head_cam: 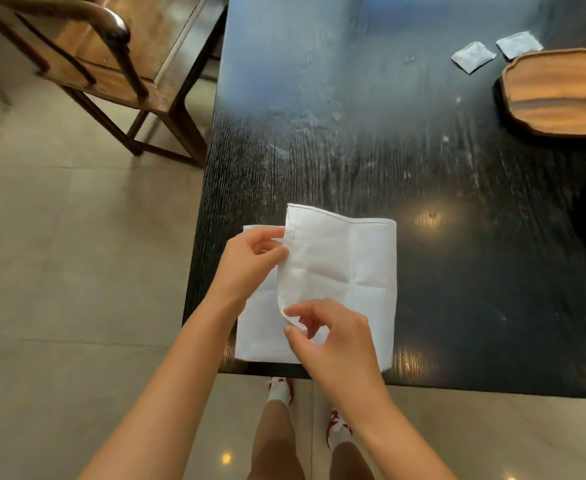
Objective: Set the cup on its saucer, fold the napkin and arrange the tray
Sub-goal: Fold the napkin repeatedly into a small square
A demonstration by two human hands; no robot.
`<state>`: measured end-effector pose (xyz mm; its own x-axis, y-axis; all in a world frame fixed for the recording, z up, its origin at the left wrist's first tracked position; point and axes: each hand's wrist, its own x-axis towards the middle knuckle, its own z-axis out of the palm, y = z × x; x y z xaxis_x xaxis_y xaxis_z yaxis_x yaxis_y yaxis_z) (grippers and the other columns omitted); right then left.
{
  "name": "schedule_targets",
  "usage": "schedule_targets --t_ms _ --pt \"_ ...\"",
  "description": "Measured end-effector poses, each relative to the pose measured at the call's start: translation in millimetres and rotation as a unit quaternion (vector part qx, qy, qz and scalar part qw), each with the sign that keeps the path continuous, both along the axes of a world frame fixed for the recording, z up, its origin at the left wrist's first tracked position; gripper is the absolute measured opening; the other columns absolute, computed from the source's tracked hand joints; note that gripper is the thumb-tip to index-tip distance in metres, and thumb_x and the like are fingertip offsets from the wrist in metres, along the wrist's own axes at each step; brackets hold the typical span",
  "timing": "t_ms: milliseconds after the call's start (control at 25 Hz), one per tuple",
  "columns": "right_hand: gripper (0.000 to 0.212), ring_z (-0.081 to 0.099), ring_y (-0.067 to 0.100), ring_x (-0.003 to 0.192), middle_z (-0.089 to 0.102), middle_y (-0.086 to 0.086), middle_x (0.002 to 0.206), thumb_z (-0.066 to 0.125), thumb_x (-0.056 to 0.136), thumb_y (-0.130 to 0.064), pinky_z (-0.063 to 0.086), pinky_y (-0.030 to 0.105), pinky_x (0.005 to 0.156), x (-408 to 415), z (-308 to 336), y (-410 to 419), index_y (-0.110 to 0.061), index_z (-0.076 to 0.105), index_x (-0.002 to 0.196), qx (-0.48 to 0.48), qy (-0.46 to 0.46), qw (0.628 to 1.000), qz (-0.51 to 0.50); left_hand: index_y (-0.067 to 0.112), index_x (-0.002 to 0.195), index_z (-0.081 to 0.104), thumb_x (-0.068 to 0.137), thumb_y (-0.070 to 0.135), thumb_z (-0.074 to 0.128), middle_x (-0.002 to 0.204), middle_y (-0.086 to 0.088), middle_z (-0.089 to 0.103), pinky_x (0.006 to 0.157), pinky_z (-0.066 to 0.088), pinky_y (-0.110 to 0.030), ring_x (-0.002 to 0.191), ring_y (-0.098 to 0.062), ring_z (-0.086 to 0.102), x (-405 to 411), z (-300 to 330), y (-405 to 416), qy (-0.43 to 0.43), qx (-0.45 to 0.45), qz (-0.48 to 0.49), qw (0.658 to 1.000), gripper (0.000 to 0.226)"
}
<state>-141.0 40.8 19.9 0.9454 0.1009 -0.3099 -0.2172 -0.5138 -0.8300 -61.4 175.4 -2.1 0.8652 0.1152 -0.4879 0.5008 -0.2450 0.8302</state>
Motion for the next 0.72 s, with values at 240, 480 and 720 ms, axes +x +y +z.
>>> schedule_targets --t_ms 240,480,720 --pt "0.016 0.058 0.006 0.072 0.064 -0.012 0.080 0.063 0.080 -0.023 0.036 0.026 0.090 -11 -23 35 -0.028 0.069 0.095 -0.035 0.000 0.996 0.076 0.021 0.088 0.067 0.084 0.019 0.065 0.081 0.005 0.067 0.059 0.045 -0.013 0.070 -0.005 0.060 -14 -29 39 0.023 0.055 0.037 0.998 0.005" --pt "0.023 0.055 0.004 0.080 0.058 -0.013 0.084 0.057 0.085 -0.024 0.020 0.013 0.088 -18 -45 43 -0.028 0.065 0.105 -0.084 -0.016 0.990 0.111 0.019 0.076 0.068 0.080 0.015 0.067 0.075 0.008 0.064 0.067 0.048 -0.023 0.065 -0.005 0.055 -10 -53 45 -0.034 0.186 -0.009 0.982 0.006" --pt "0.023 0.058 0.010 0.064 0.061 -0.011 0.069 0.068 0.065 -0.016 0.033 0.028 0.075 -29 -68 56 -0.028 0.068 0.085 -0.160 -0.093 0.972 0.145 0.018 0.071 0.067 0.078 0.013 0.067 0.068 0.012 0.060 0.062 0.043 -0.021 0.062 -0.004 0.053 -9 -58 55 -0.027 0.227 -0.011 0.973 0.009"
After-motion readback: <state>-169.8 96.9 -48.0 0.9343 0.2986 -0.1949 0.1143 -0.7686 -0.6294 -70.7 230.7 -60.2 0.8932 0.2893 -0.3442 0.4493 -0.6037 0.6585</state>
